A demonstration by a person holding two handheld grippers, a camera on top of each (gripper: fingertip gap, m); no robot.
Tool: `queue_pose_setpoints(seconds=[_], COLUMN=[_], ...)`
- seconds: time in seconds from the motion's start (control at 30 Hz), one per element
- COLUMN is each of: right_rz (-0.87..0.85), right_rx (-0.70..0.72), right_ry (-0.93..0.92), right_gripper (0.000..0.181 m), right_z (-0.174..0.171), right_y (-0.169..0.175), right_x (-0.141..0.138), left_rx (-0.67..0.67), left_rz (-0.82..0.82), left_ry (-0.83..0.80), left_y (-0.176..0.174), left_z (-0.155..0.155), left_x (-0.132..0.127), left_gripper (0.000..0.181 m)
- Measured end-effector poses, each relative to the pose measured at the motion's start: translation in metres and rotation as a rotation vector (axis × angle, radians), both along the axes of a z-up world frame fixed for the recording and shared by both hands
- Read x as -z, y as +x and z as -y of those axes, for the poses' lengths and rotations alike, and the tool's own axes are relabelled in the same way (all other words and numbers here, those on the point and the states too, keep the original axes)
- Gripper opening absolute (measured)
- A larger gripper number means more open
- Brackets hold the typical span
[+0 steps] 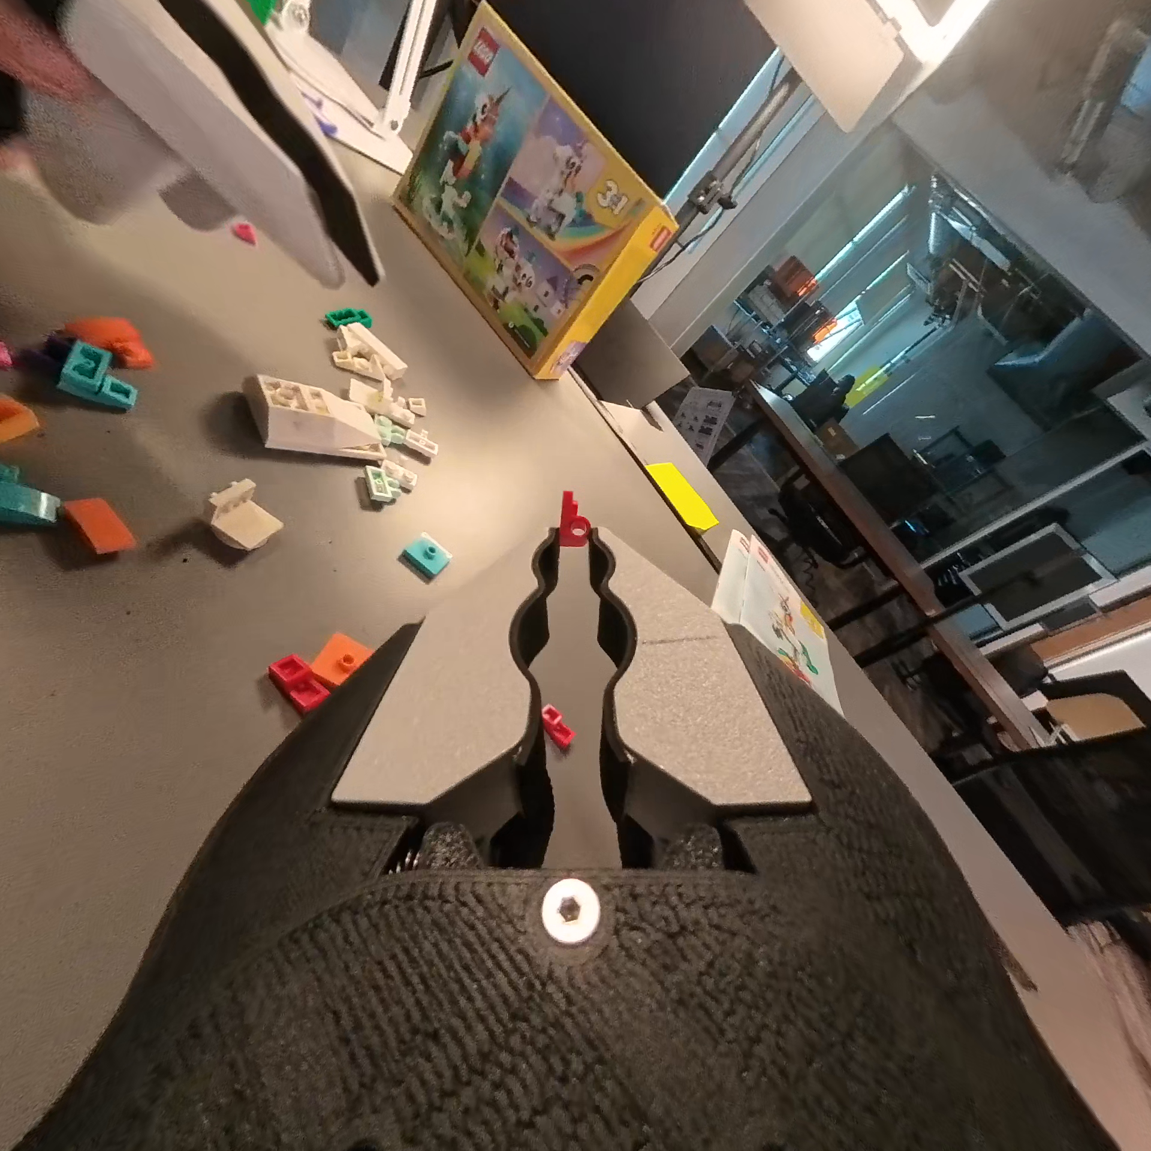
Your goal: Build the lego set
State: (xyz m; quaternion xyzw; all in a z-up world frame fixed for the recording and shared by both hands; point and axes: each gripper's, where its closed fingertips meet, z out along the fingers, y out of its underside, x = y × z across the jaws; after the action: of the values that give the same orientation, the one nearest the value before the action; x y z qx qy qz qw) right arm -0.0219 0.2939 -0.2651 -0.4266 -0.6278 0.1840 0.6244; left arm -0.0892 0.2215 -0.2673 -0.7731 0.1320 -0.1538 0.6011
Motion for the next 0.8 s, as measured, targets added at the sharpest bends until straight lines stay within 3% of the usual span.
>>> queue_pose_setpoints(seconds=[0.07,0.2,0.27,0.47,0.67,0.8], right_rz=[0.016,0.042,0.044,0.032,0.024,0.029], right_rx=[-0.021,-0.078,-0.101,-0.179,-0.202,-0.199], right_ry=[0.010,0.017,0.014,-0.030,-0.069,-0.080], right_gripper=[0.007,0.008,0.008,0.008,0.008,0.008], right_z=[0.003,0.013,0.017,0.030,0.031,0.030], right_y=[-0.002,-0.006,-0.007,-0.005,-0.005,-0.006], right_x=[0.002,0.007,0.007,0.004,0.003,0.004], left_rx=[0.037,0.094,0.184,0.205,0.299,0.300], left_rz=[0.011,-0.123,-0.171,-0.278,-0.205,-0.198], left_ry=[-0.039,-0.101,-0.140,-0.278,-0.476,-0.482], left_y=[0.013,0.024,0.033,0.026,0.025,0.023], left_z=[0.012,0.036,0.051,0.072,0.088,0.088], left_x=[0.004,0.015,0.020,0.044,0.066,0.068], left_gripper=[0.029,0.043,0.045,0.035,0.030,0.019])
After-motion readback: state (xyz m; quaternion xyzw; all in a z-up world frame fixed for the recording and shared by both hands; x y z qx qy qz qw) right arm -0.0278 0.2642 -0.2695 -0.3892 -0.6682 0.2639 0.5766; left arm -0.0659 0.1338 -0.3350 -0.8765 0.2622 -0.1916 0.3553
